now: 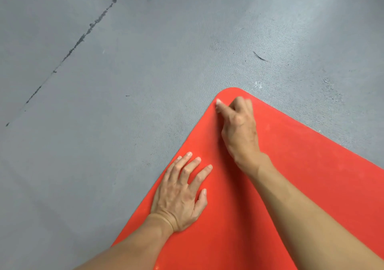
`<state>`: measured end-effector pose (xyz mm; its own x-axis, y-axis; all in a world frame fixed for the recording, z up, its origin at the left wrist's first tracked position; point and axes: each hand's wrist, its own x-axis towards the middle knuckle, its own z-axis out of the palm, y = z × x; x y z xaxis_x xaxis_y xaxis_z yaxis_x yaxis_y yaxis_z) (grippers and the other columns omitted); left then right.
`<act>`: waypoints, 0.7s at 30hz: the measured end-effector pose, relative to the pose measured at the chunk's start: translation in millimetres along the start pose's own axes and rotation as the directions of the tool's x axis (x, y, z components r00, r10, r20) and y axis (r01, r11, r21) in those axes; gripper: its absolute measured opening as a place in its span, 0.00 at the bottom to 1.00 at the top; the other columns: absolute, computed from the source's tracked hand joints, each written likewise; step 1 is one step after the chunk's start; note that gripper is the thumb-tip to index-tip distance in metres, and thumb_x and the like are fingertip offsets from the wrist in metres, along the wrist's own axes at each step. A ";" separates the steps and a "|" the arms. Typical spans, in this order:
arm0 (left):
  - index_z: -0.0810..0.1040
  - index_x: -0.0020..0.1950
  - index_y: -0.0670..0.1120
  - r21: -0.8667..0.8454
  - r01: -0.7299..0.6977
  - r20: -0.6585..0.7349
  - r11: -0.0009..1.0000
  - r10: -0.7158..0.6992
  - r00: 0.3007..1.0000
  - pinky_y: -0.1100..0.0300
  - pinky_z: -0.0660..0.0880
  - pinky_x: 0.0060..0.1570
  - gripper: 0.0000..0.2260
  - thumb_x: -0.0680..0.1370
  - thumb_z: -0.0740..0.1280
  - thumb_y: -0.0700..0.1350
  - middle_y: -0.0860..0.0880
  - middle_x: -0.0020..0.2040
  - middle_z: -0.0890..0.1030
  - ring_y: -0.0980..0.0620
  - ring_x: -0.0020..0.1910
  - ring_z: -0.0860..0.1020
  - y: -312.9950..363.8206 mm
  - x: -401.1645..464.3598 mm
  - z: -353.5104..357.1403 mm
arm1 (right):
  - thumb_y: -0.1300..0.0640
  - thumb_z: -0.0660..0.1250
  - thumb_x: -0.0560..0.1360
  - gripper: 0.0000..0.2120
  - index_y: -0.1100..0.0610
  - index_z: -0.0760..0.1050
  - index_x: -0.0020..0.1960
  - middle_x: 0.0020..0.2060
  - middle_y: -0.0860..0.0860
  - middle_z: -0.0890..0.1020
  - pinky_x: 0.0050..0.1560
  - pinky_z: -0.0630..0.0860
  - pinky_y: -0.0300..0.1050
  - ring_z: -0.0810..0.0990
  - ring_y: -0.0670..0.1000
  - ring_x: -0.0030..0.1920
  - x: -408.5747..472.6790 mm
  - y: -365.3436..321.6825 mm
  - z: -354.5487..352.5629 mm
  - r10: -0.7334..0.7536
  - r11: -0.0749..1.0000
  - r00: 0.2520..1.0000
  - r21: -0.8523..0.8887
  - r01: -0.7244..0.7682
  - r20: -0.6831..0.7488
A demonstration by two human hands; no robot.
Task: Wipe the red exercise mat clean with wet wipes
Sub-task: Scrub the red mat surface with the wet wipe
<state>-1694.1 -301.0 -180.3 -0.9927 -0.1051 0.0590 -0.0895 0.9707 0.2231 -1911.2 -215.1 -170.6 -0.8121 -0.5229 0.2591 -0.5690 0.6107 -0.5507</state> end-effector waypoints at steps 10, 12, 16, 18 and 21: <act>0.71 0.78 0.53 -0.010 -0.001 -0.002 1.000 0.001 1.000 0.42 0.63 0.78 0.27 0.77 0.66 0.53 0.46 0.73 0.72 0.42 0.78 0.67 0.1 0.1 -0.9 | 0.63 0.62 0.81 0.11 0.60 0.84 0.54 0.43 0.57 0.74 0.46 0.73 0.56 0.73 0.59 0.47 55.5 27.8 -3.8 -0.079 0.993 0.997 -0.084 0.079 0.004; 0.71 0.78 0.53 -0.010 -0.004 0.003 1.000 0.004 1.000 0.41 0.64 0.78 0.27 0.77 0.66 0.53 0.46 0.73 0.72 0.41 0.78 0.67 -0.4 -0.1 -1.4 | 0.63 0.61 0.81 0.11 0.61 0.83 0.53 0.44 0.57 0.73 0.48 0.72 0.56 0.72 0.59 0.48 53.0 17.7 2.9 0.066 0.993 0.997 -0.090 -0.070 -0.044; 0.73 0.76 0.52 -0.001 0.001 0.022 1.000 -0.001 1.000 0.41 0.66 0.76 0.27 0.76 0.67 0.54 0.46 0.73 0.73 0.41 0.78 0.68 0.4 1.0 -2.7 | 0.66 0.61 0.80 0.14 0.61 0.80 0.61 0.44 0.55 0.72 0.46 0.72 0.52 0.71 0.57 0.47 -9.8 -21.2 3.7 -0.134 0.990 0.980 0.054 0.127 0.145; 0.74 0.76 0.52 0.000 0.002 0.025 1.000 -0.002 1.000 0.41 0.65 0.76 0.27 0.76 0.67 0.54 0.46 0.73 0.74 0.42 0.78 0.68 0.3 1.1 -2.8 | 0.61 0.57 0.81 0.18 0.60 0.79 0.66 0.46 0.54 0.74 0.46 0.73 0.50 0.72 0.56 0.47 -22.9 -19.8 -5.4 -0.350 0.937 0.890 0.118 0.330 0.292; 0.73 0.77 0.53 0.000 -0.005 0.016 1.000 0.005 1.000 0.42 0.64 0.77 0.27 0.77 0.66 0.54 0.46 0.73 0.73 0.42 0.78 0.68 -0.4 0.5 -2.1 | 0.61 0.58 0.82 0.15 0.59 0.81 0.63 0.45 0.56 0.75 0.47 0.74 0.53 0.74 0.59 0.47 21.2 10.3 -9.1 -0.361 0.929 0.899 0.009 0.370 0.248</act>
<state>-1694.4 -301.9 -178.3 -0.9943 -0.0966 0.0444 -0.0844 0.9711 0.2232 -1935.4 -214.5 -163.5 -0.4924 -0.8381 0.2348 -0.8281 0.3679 -0.4230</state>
